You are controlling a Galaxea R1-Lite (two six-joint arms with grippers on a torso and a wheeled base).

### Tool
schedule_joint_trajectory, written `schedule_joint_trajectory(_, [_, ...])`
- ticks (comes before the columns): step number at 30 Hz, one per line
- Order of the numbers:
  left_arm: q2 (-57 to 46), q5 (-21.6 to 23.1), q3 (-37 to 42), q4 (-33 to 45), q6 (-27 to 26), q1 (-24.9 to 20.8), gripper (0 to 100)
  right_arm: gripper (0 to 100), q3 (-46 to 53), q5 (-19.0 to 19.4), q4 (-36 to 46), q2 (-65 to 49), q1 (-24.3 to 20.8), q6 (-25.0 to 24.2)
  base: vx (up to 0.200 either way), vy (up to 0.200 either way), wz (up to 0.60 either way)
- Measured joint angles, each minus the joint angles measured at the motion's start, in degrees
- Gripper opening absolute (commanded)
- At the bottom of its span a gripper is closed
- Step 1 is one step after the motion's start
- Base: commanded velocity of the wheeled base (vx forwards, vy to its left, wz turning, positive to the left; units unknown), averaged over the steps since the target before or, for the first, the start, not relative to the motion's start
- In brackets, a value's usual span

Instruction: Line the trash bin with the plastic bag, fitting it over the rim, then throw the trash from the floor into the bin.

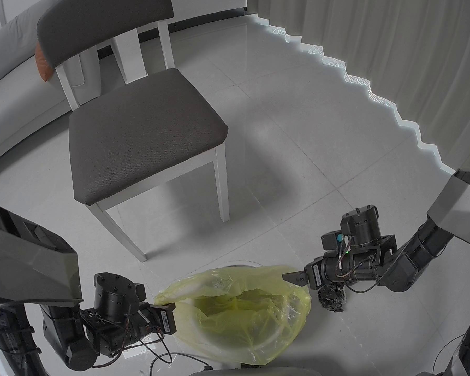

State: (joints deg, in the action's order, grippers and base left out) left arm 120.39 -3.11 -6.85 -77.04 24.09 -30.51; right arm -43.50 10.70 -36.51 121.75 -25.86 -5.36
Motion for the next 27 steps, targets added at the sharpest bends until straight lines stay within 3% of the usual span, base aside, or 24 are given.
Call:
schedule_joint_trajectory(1, [0.59, -0.04, 0.18, -0.9, 0.05, 0.0, 100, 100, -0.83, 0.02, 0.46, -0.57, -0.73, 0.3, 0.0, 0.0, 0.0])
schedule_joint_trajectory(9, [4.63, -0.26, 3.94, -11.39, 0.1, -0.71, 100, 100, -7.28, 0.0, 1.45, 1.54, -4.35, 2.88, 0.0, 0.0, 0.0])
schedule_joint_trajectory(16, [6.14, -1.67, 5.69, -11.93, 0.07, 0.12, 100, 100, -10.08, 1.52, 1.18, 5.01, -5.47, 4.44, 0.0, 0.0, 0.0])
schedule_joint_trajectory(27, [5.29, -1.79, 5.84, -11.93, -0.04, 0.72, 100, 100, -6.61, 3.08, -0.24, 5.07, -6.3, 7.39, 0.0, 0.0, 0.0])
